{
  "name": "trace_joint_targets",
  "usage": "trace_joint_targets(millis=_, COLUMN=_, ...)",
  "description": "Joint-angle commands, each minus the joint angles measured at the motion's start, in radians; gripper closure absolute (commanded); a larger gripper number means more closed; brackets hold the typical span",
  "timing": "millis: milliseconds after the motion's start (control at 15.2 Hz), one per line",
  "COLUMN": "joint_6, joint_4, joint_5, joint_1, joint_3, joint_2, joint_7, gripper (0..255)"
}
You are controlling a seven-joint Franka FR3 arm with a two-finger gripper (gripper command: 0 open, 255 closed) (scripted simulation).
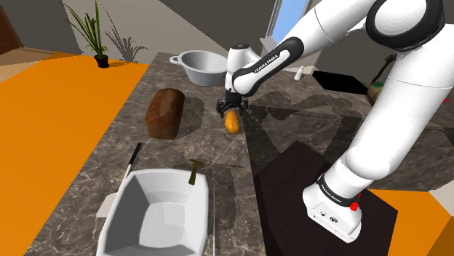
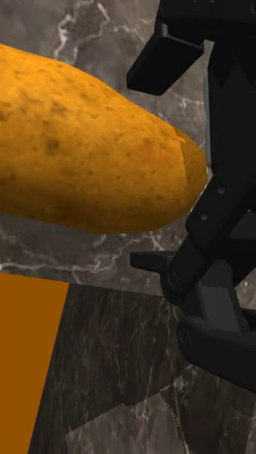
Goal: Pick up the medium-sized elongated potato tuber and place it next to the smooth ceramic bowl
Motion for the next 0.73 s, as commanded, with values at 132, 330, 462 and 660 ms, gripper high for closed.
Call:
trace_joint_targets(millis=132, joint_6=0.0, joint_4=0.0, joint_5=0.0, joint_1=0.0, joint_3=0.0, joint_2=0.0, joint_7=0.0, gripper=255)
trace_joint_targets(millis=330, joint_6=-0.001, joint_4=0.001, joint_5=0.0, joint_1=0.0, joint_3=0.0, joint_2=0.0, joint_7=0.0, gripper=255)
trace_joint_targets(millis=462, joint_6=-0.001, joint_4=0.001, joint_5=0.0, joint_1=0.0, joint_3=0.0, joint_2=0.0, joint_7=0.0, gripper=255)
trace_joint_targets(millis=660, joint_6=-0.012, joint_4=0.001, joint_5=0.005, joint_1=-0.001, joint_3=0.002, joint_2=-0.011, joint_7=-0.004, gripper=255)
